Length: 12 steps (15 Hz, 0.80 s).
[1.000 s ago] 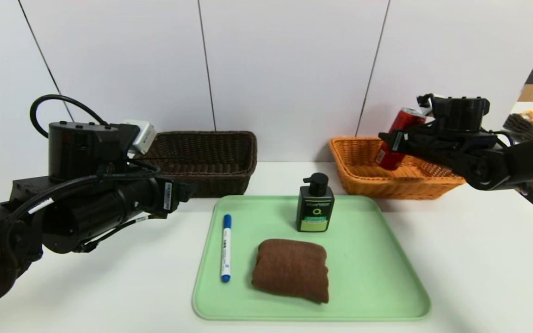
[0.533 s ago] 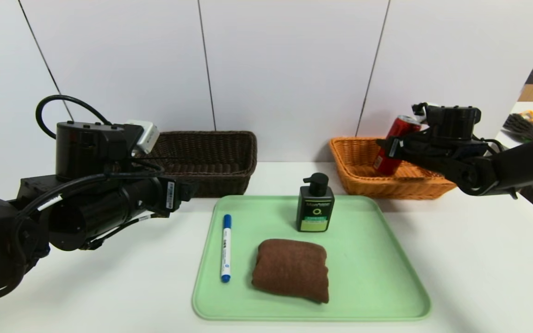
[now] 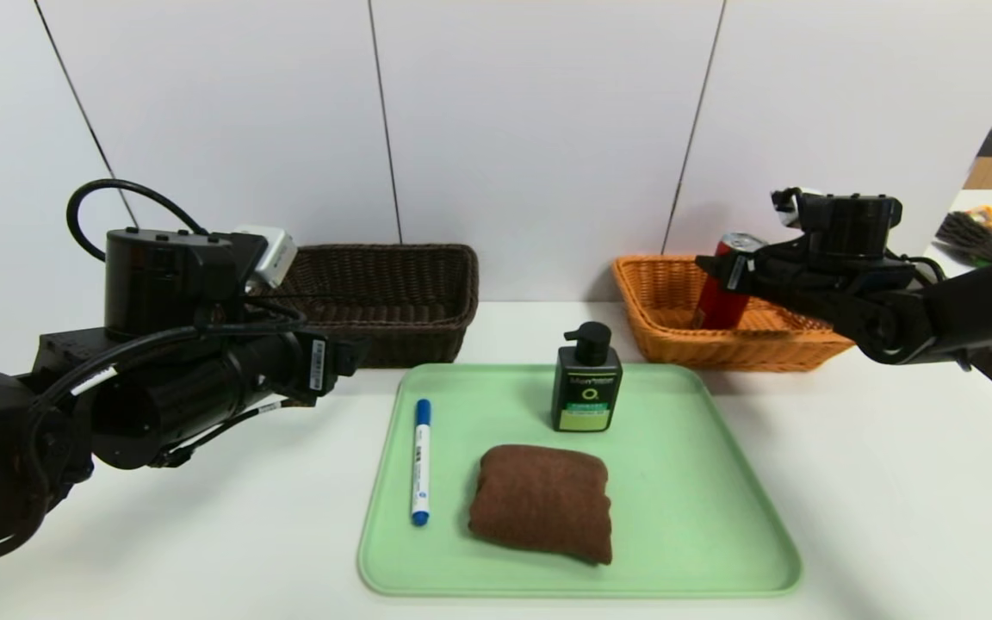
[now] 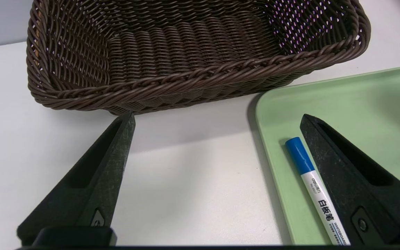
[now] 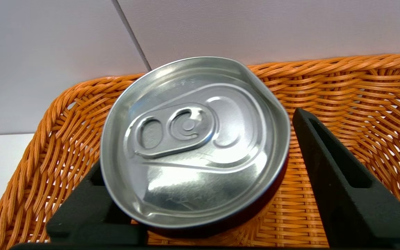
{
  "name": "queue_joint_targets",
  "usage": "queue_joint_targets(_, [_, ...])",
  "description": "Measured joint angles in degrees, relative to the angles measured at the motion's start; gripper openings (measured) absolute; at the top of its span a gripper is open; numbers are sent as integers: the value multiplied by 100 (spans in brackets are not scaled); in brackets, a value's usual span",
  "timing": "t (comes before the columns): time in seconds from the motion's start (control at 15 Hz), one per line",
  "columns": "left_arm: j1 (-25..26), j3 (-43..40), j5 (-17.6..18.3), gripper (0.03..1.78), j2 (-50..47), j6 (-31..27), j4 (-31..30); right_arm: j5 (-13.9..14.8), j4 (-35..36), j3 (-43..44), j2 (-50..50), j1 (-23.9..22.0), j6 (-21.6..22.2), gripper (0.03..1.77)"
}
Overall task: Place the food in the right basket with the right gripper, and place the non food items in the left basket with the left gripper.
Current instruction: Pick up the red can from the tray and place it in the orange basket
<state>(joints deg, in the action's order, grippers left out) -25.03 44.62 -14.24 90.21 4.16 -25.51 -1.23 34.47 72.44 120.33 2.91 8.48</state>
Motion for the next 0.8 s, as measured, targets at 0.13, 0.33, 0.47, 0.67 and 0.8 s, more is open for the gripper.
queue_joint_targets(0.13, [-7, 13, -6, 169, -9, 2, -2, 13, -13, -133, -169, 17, -5, 149])
queue_joint_targets(0.33, [-2, -52, -6, 169, -66, 6, -4, 41, -101, -461, -813, 174, -30, 156])
queue_joint_targets(0.47, [-2, -55, -1, 169, -113, -9, -9, 55, -223, -686, -1404, 286, -89, 159])
queue_joint_targets(0.67, [-2, -105, 13, 169, -197, 5, -13, 52, -653, -887, -2436, 352, -204, 163])
queue_joint_targets(0.8, [-2, -199, 13, 169, -267, 13, -15, 11, -1268, -946, -3155, 373, -199, 165])
